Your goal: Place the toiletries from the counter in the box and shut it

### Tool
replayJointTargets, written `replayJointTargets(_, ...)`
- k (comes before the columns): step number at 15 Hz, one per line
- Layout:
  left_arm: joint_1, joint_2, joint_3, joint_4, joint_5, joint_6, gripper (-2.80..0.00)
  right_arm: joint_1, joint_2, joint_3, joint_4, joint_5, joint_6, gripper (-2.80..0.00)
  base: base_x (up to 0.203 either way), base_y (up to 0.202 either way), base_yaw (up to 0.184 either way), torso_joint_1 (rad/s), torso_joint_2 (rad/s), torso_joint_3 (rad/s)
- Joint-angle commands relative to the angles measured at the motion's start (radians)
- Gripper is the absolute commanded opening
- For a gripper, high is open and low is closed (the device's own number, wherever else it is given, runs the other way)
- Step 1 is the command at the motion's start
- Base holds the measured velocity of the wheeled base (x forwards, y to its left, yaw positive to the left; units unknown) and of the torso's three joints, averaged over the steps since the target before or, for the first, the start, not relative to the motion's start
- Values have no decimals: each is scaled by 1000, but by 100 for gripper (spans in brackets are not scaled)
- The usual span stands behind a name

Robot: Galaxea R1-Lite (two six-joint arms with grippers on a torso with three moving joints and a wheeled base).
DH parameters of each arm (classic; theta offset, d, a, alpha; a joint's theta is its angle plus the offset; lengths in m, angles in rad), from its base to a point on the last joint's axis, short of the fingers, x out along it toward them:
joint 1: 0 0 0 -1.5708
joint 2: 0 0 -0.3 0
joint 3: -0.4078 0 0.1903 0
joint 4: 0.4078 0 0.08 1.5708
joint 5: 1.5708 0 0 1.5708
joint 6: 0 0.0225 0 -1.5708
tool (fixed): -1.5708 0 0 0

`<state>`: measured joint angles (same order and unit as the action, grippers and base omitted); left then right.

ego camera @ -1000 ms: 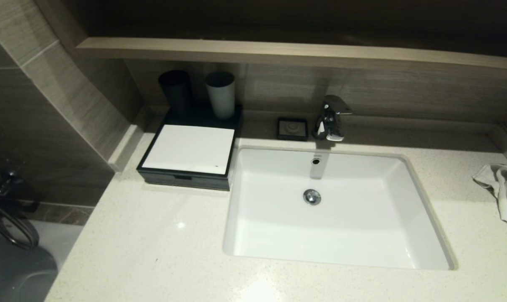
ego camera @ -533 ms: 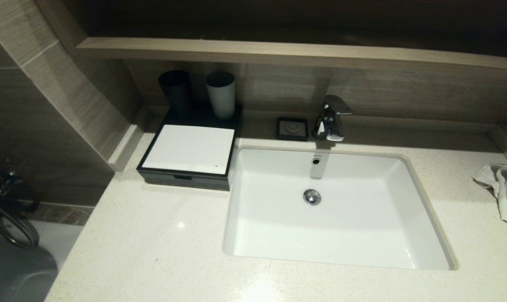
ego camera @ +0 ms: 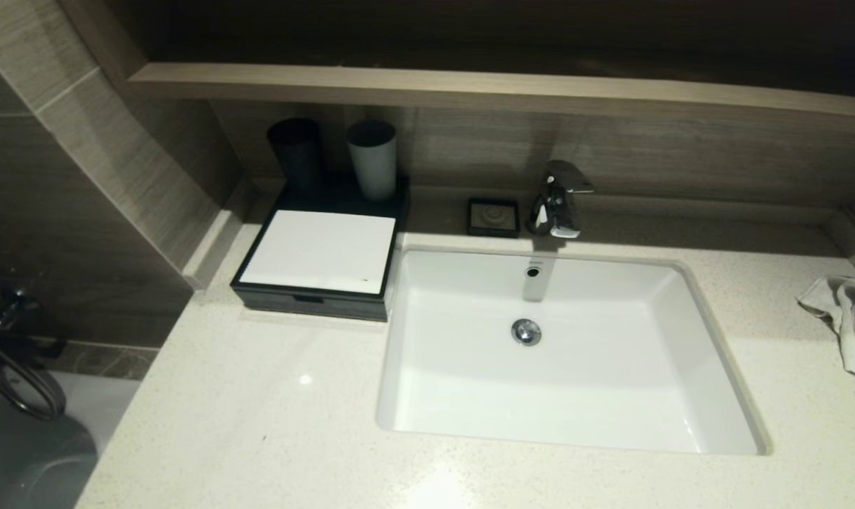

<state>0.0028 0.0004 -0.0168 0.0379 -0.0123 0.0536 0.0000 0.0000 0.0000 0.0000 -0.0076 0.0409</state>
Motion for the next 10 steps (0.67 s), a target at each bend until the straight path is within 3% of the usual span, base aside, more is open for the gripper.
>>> replayJointTargets(1,0,0,0,0,0,0,-280,0,0,0,0,0,1,-280,0,0,0,0,0,0)
replayJointTargets(10,0,0,18,-44,2,-1,-280,0,0,0,0,0,1,-280,0,0,0,0,0,0)
